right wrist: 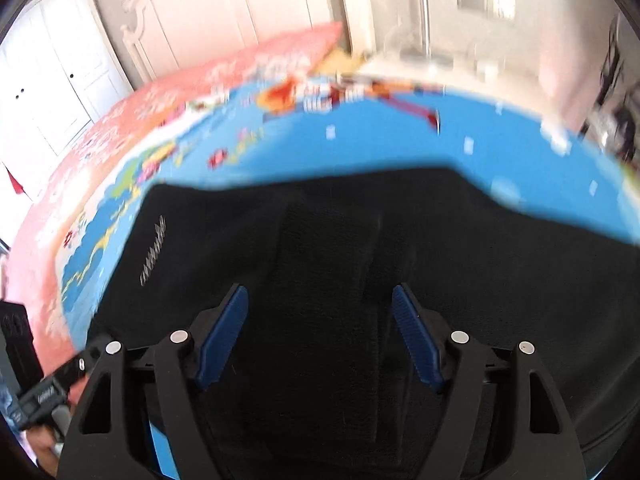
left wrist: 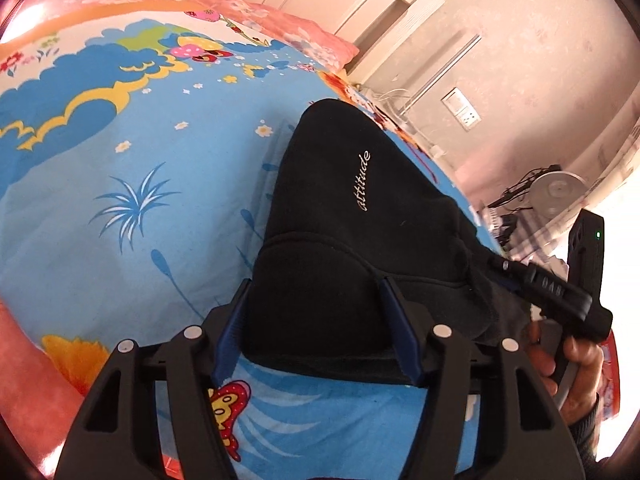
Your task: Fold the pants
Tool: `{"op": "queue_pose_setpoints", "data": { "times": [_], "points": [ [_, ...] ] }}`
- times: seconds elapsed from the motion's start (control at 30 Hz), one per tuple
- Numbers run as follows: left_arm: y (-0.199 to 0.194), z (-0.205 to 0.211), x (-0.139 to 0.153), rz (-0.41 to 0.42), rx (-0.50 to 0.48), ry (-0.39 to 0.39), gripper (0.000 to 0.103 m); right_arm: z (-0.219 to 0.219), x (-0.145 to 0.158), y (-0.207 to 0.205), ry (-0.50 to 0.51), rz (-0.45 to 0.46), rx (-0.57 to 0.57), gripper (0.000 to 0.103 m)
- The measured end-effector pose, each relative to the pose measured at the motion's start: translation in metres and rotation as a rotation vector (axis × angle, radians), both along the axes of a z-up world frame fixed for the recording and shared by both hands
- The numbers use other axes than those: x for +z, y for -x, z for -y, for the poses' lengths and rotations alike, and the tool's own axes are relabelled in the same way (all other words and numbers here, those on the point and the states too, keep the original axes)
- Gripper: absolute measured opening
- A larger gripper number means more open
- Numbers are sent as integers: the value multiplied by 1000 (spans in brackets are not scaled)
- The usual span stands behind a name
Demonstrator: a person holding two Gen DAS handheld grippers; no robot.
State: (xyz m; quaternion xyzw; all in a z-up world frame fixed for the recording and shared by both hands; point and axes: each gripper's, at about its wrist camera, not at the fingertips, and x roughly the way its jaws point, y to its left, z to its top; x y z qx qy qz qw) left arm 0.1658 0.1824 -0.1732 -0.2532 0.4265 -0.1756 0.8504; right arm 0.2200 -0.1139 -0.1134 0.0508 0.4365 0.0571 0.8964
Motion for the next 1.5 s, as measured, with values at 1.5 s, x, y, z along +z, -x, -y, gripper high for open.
{"op": "queue_pose_setpoints", "data": {
  "times": [1.5],
  "points": [
    [-8,-10,2,-87,-5,210,34,-15,-33,-52,158,-81,-26,87]
  ]
}}
